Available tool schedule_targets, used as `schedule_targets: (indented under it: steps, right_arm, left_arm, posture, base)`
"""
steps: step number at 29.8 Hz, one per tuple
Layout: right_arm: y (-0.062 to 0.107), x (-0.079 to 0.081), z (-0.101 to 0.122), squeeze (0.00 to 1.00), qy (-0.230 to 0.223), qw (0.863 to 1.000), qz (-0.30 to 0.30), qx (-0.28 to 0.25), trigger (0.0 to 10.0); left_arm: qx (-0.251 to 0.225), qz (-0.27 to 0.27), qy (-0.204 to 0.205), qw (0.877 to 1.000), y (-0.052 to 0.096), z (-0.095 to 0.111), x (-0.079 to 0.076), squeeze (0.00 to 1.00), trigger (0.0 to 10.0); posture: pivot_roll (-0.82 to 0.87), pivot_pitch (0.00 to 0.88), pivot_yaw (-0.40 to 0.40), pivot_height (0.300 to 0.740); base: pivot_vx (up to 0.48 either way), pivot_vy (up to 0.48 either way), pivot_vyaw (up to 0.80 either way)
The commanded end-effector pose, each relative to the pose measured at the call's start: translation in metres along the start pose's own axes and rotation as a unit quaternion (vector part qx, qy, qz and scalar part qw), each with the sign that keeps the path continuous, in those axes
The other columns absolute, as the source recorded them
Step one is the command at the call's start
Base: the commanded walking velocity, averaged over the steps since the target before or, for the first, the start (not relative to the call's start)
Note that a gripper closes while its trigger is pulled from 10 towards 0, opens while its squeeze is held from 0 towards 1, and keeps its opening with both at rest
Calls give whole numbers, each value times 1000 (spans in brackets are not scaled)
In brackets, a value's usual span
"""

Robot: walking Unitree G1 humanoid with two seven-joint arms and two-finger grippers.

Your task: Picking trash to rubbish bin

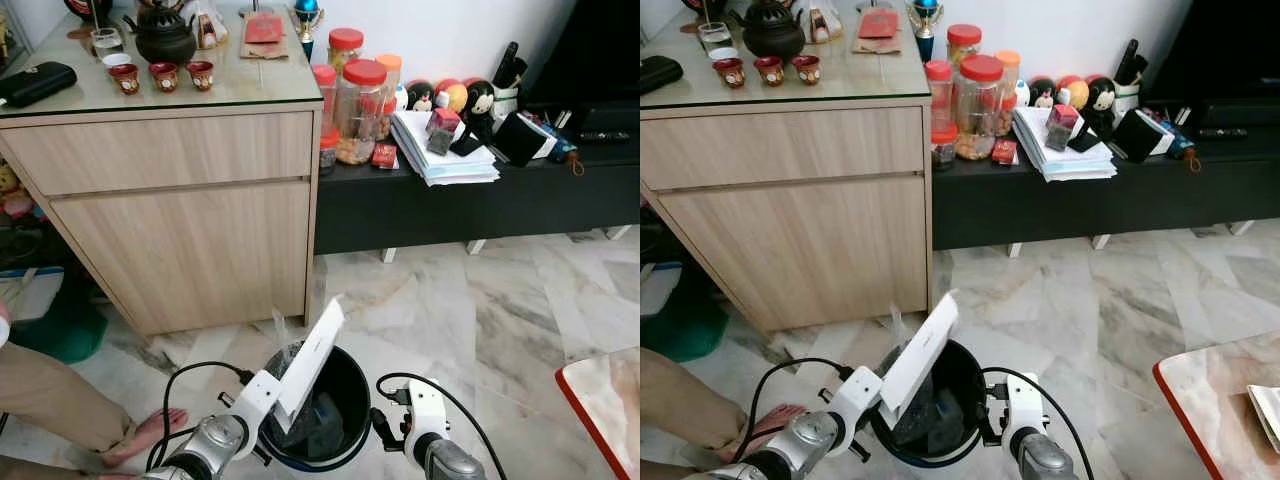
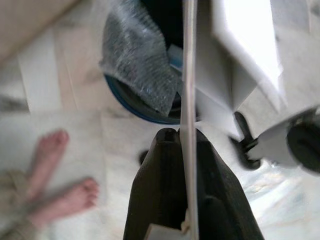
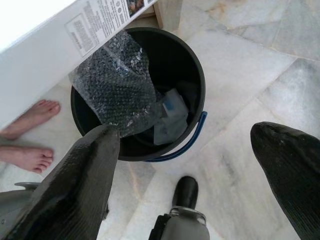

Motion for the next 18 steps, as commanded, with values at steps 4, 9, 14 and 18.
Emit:
schedule_targets:
  steps: [4, 9, 14, 18]
  right_arm:
    - [1, -3, -2, 0, 2, 1000, -1, 4, 10000]
    - [1, -2, -1, 0, 7, 1000, 0, 3, 10000]
    - [1, -2, -1, 0, 12, 1000, 4, 3, 10000]
    - [0, 1, 0, 0, 31, 999, 14, 3, 10000]
  left_arm:
    - [45, -1, 70, 997, 3, -20, 1, 0, 10000]
    - [53, -5, 64, 997, 3, -23, 0, 0, 10000]
    - [50, -11, 75, 996, 2, -21, -2, 0, 10000]
    - [52, -19, 69, 996, 2, -19, -4, 0, 10000]
  posture:
    - [74, 123, -87, 740]
    - [75, 127, -87, 740]
    - [71, 128, -86, 740]
    - [67, 130, -86, 740]
  base:
    - [0, 0, 0]
    - [0, 0, 0]
    - [0, 0, 0]
    - [0, 0, 0]
Point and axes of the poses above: a point about 5 cm out from each wrist's last joint towards the gripper, its own y axis pointing back from the gripper into the wrist, its own z axis along the axis of the wrist's last joint, x = y × z, the point moved 2 cm from there along -y, pointing out of the wrist towards the gripper, and after that the axes turned 1 degree about y, right-handed, at the moved point
